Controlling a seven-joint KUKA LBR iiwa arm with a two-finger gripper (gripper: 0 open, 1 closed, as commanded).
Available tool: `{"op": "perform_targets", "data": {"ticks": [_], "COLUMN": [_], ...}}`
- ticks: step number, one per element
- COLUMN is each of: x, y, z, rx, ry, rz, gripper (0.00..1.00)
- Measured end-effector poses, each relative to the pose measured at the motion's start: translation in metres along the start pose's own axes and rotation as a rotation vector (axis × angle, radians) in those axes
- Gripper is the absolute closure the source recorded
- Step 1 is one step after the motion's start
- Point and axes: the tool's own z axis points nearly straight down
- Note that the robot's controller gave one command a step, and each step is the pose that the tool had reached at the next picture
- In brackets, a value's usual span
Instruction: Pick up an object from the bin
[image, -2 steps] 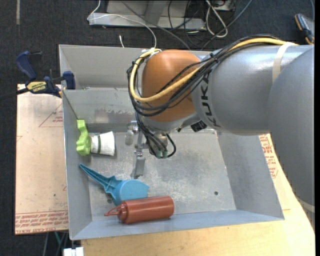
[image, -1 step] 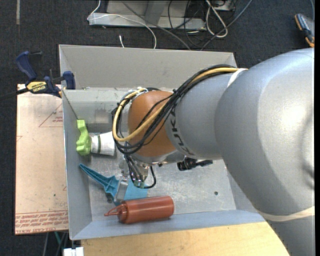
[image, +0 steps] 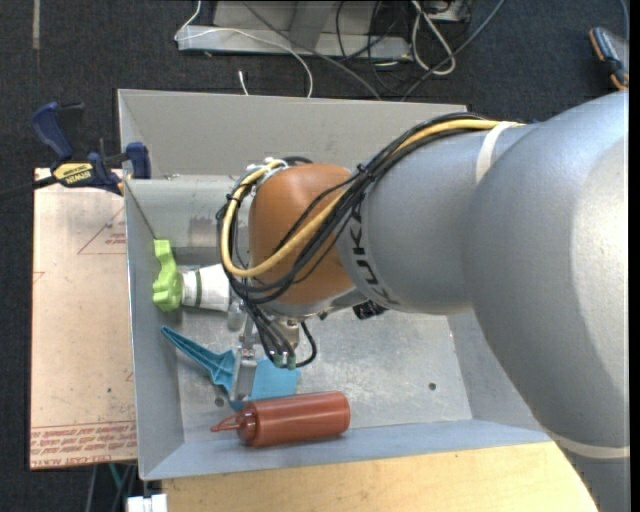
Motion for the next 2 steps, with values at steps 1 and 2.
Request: {"op": "perform_targets", "data": {"ticks": [1,2], "x": [0.019,0.016], "y": [0.002,0.001], "z": [0.043,0.072], "rx": [0.005,-0.004], "ry": [0.014,-0.006], "rz": [0.295,0.22], "gripper": [0.0,0.0]}}
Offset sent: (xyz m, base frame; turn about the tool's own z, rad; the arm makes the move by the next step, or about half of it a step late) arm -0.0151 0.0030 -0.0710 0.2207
